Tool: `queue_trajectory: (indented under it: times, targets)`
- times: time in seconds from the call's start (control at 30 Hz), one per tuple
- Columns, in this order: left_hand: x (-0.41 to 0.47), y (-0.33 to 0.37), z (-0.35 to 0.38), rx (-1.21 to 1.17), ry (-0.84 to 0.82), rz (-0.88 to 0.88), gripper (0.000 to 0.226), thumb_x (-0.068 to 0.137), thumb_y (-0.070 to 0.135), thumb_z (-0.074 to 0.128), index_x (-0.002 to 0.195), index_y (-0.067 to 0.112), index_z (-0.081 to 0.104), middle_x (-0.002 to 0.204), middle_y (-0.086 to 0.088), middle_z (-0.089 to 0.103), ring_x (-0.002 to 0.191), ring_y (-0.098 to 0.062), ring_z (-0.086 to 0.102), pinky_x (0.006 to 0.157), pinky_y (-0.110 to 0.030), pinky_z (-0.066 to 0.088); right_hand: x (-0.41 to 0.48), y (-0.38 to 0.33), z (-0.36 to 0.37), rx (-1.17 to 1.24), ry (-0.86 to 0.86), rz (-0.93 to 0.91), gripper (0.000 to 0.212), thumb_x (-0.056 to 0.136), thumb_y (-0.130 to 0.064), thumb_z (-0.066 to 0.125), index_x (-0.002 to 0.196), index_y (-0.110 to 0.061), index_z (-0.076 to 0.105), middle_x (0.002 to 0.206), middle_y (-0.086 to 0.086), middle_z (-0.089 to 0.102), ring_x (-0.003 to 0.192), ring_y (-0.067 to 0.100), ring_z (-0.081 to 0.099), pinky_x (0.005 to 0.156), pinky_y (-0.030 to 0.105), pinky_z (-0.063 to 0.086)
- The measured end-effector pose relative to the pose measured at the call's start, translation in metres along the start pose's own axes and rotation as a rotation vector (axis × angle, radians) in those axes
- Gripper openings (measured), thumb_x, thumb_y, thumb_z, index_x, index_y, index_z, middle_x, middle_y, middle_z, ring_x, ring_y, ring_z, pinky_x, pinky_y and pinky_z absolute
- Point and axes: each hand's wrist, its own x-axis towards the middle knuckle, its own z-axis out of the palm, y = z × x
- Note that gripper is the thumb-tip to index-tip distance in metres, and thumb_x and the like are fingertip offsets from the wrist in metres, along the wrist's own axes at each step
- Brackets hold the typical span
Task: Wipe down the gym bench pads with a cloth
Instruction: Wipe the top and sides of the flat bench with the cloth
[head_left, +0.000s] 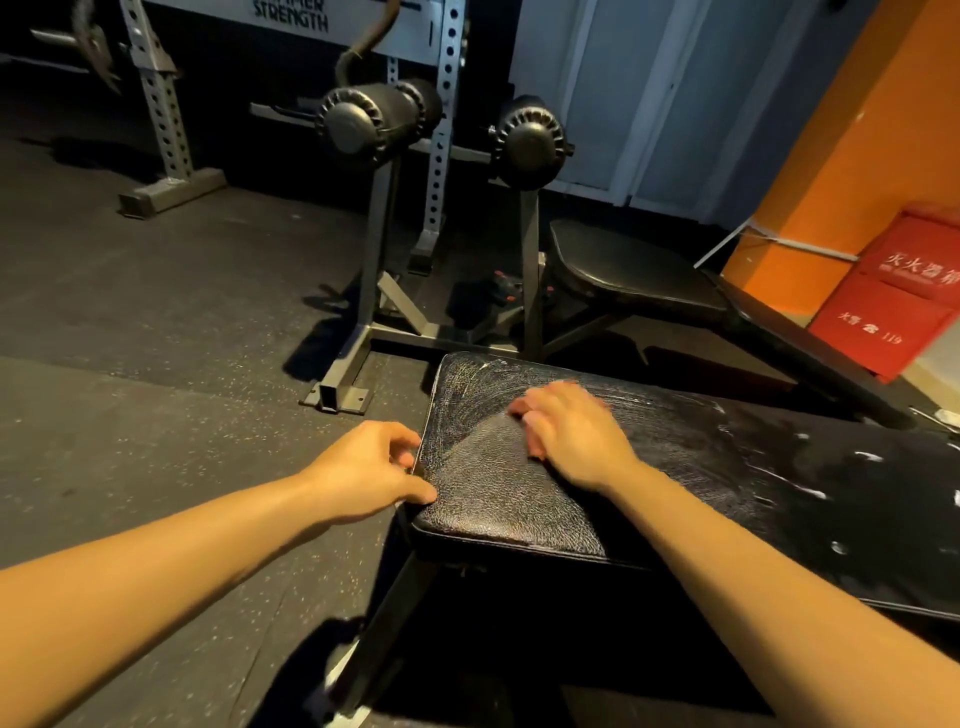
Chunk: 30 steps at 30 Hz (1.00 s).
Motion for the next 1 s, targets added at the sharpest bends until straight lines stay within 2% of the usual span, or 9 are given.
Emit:
queue_trajectory:
  times: [0.07,0.23,0.37,0.47,0.53,0.67,0.77,0.83,1.0]
  targets:
    - [0.000,-0.002,0.001,-0.001,-0.004,0.006,0.070,0.071,0.025,0.093,0.132,0.018,0.059,0.107,0.000,0.064,0.089,-0.016,0.066,0.089,-0.034,0.056,0.015,-0.004,0.005,-0.040,0.043,0.141,0.058,0.091,-0.053,0.021,0.126,-0.030,0.062,0.125,0.005,0.059,0.124,0.032,0.051,0.105,0.047,0.040]
    - [0.010,-0.002,0.001,-0.031,-0.030,-0.030,0.078,0.066,0.021,0.096,0.132,0.015,0.055,0.104,-0.003,0.062,0.083,-0.014,0.061,0.084,-0.033,0.055,0.015,-0.048,0.025,0.011,-0.147,-0.472,0.051,0.104,-0.050,0.027,0.145,-0.030,0.050,0.154,0.000,0.045,0.149,0.023,0.030,0.123,0.042,0.020]
    - [0.013,-0.001,-0.001,-0.032,-0.074,-0.048,0.077,0.066,0.022,0.096,0.131,0.017,0.055,0.110,-0.007,0.063,0.089,-0.017,0.065,0.091,-0.036,0.056,0.078,-0.008,0.023,-0.055,0.004,0.089,0.052,0.102,-0.047,0.029,0.134,-0.017,0.057,0.135,0.011,0.058,0.128,0.033,0.049,0.108,0.044,0.037]
    - [0.016,-0.002,-0.003,-0.015,-0.086,-0.062,0.077,0.064,0.025,0.097,0.127,0.020,0.054,0.108,-0.002,0.062,0.091,-0.016,0.066,0.087,-0.033,0.056,0.065,-0.062,0.044,-0.010,-0.091,-0.320,0.049,0.105,-0.045,0.035,0.144,-0.021,0.051,0.155,0.010,0.044,0.147,0.029,0.032,0.122,0.044,0.022]
    - [0.018,-0.003,-0.003,-0.038,-0.088,-0.075,0.076,0.063,0.023,0.097,0.125,0.019,0.054,0.108,-0.002,0.062,0.090,-0.016,0.066,0.084,-0.030,0.055,0.075,-0.055,0.039,0.062,-0.129,-0.495,0.041,0.104,-0.040,0.038,0.134,-0.023,0.060,0.142,0.007,0.055,0.139,0.025,0.042,0.116,0.040,0.031]
    - [0.014,-0.002,-0.003,-0.046,-0.092,-0.071,0.071,0.065,0.022,0.096,0.123,0.020,0.055,0.104,-0.002,0.062,0.085,-0.015,0.063,0.086,-0.033,0.054,0.115,-0.031,0.023,0.046,-0.033,-0.051,0.034,0.100,-0.042,0.039,0.109,-0.023,0.066,0.116,0.004,0.067,0.113,0.029,0.060,0.095,0.045,0.047]
    - [0.018,-0.003,-0.005,-0.052,-0.105,-0.084,0.072,0.062,0.023,0.098,0.120,0.020,0.056,0.104,-0.002,0.063,0.084,-0.015,0.063,0.083,-0.034,0.054,0.091,-0.073,0.038,0.051,-0.103,-0.398,0.043,0.099,-0.044,0.040,0.128,-0.026,0.065,0.134,0.005,0.061,0.131,0.026,0.049,0.112,0.048,0.037]
    - [0.020,-0.003,-0.006,-0.075,-0.107,-0.100,0.071,0.060,0.020,0.099,0.117,0.020,0.057,0.103,-0.003,0.063,0.082,-0.015,0.063,0.081,-0.034,0.054,0.092,-0.073,0.035,0.074,-0.130,-0.470,0.043,0.102,-0.043,0.041,0.132,-0.021,0.063,0.137,0.008,0.059,0.134,0.027,0.046,0.114,0.047,0.034]
    - [0.027,0.005,-0.007,-0.014,-0.026,-0.094,0.065,0.070,0.031,0.094,0.122,0.018,0.058,0.105,0.000,0.063,0.088,-0.012,0.062,0.079,-0.028,0.049,0.103,-0.031,0.028,0.093,-0.020,-0.152,0.042,0.106,-0.040,0.039,0.136,-0.017,0.059,0.137,0.008,0.059,0.130,0.028,0.049,0.108,0.047,0.039]
